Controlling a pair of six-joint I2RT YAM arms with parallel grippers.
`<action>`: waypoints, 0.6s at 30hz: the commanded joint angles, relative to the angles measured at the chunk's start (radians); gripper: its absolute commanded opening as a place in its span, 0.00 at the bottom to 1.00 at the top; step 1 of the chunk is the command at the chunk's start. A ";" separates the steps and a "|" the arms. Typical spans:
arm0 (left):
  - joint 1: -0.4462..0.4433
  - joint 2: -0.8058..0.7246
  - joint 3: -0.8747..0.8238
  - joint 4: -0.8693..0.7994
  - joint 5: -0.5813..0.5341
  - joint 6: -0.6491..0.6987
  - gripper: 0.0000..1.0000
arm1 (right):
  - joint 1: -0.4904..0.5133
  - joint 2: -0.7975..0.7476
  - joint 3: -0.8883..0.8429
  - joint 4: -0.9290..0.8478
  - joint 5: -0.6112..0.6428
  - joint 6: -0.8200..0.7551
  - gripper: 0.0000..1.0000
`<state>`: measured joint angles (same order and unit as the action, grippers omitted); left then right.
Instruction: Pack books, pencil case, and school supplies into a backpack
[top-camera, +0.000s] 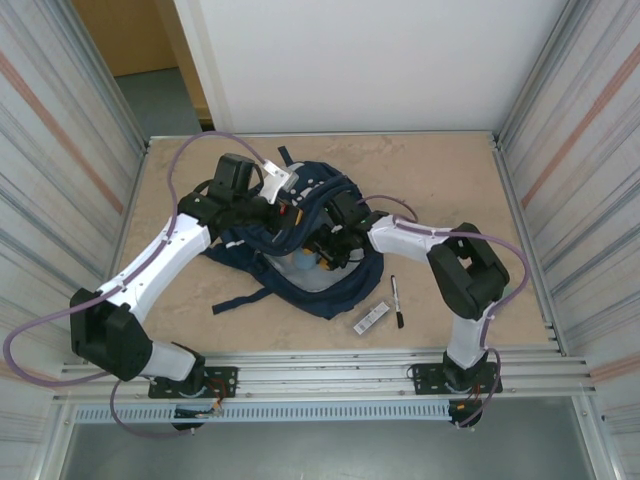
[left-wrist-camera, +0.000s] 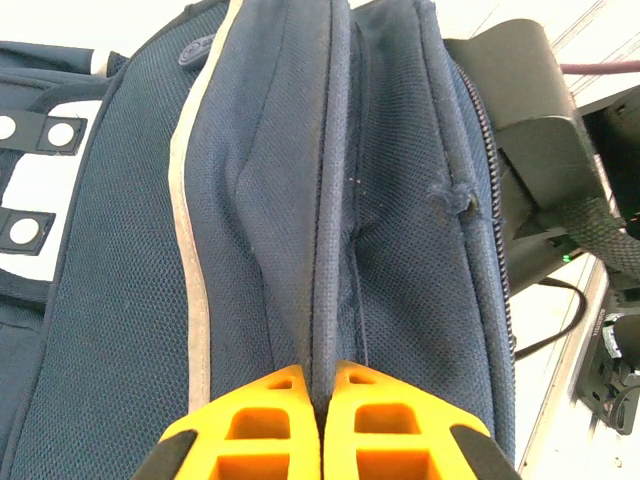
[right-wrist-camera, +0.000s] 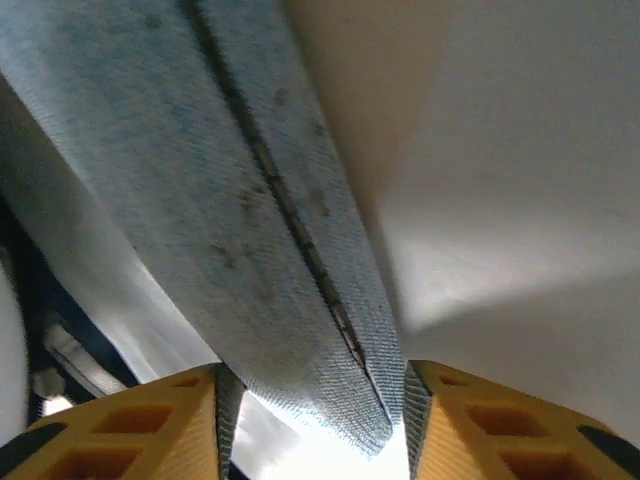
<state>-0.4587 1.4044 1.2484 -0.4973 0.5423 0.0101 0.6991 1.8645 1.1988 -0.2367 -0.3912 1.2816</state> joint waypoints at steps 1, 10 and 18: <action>0.002 -0.040 0.029 0.108 0.064 -0.009 0.00 | 0.009 0.062 0.056 0.114 0.006 0.057 0.36; 0.002 -0.072 -0.004 0.120 0.054 -0.007 0.00 | 0.035 0.169 0.209 0.174 0.039 0.105 0.33; 0.002 -0.096 -0.054 0.157 0.053 -0.010 0.00 | 0.025 0.276 0.258 0.450 0.010 0.152 0.34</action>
<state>-0.4335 1.3800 1.2026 -0.4141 0.4957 -0.0051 0.7223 2.1159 1.4216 0.0601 -0.3725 1.3880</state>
